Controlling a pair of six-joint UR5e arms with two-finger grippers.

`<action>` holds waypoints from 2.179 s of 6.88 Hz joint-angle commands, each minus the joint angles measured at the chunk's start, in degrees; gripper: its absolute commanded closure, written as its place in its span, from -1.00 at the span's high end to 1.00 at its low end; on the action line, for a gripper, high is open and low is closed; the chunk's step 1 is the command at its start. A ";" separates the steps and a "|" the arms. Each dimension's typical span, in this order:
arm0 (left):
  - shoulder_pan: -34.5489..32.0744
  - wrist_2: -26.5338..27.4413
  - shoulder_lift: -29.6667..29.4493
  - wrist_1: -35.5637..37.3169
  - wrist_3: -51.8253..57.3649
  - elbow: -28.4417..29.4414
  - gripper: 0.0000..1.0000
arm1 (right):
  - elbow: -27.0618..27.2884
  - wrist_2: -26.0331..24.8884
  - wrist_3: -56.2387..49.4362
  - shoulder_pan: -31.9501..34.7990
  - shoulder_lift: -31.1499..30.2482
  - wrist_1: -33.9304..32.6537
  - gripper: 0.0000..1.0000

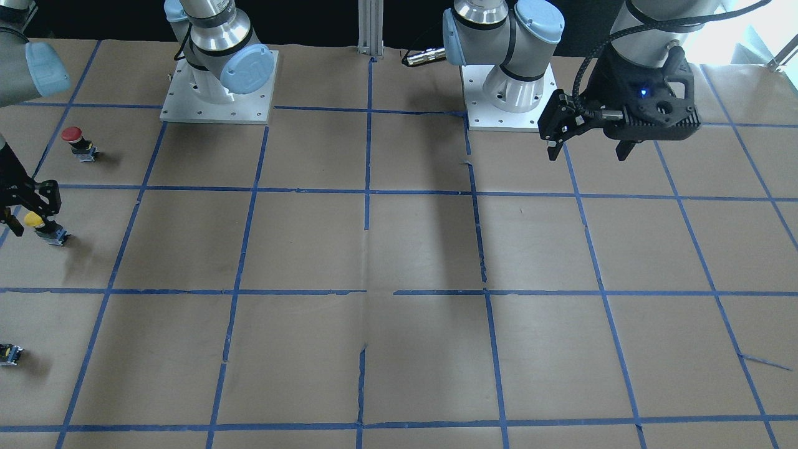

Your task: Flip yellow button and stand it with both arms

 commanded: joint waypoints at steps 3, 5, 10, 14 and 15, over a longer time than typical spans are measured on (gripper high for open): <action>-0.07 -0.14 0.26 -0.05 0.08 -0.16 0.99 | -0.31 -1.05 2.09 0.39 -3.20 2.74 1.00; -0.07 -3.62 1.04 -0.58 0.08 -0.16 0.99 | -5.98 -3.59 9.20 1.97 -9.52 18.58 1.00; 0.37 -4.71 1.05 -4.45 -0.36 0.54 0.99 | -24.02 -11.78 38.59 24.77 -19.54 54.30 1.00; 0.37 -4.45 1.05 -4.45 -0.36 0.28 0.99 | -24.56 -11.07 57.18 43.08 -24.05 60.42 1.00; 0.37 -4.44 1.05 -4.45 -0.36 0.28 0.99 | -24.91 -9.34 57.21 43.46 -22.74 60.43 1.00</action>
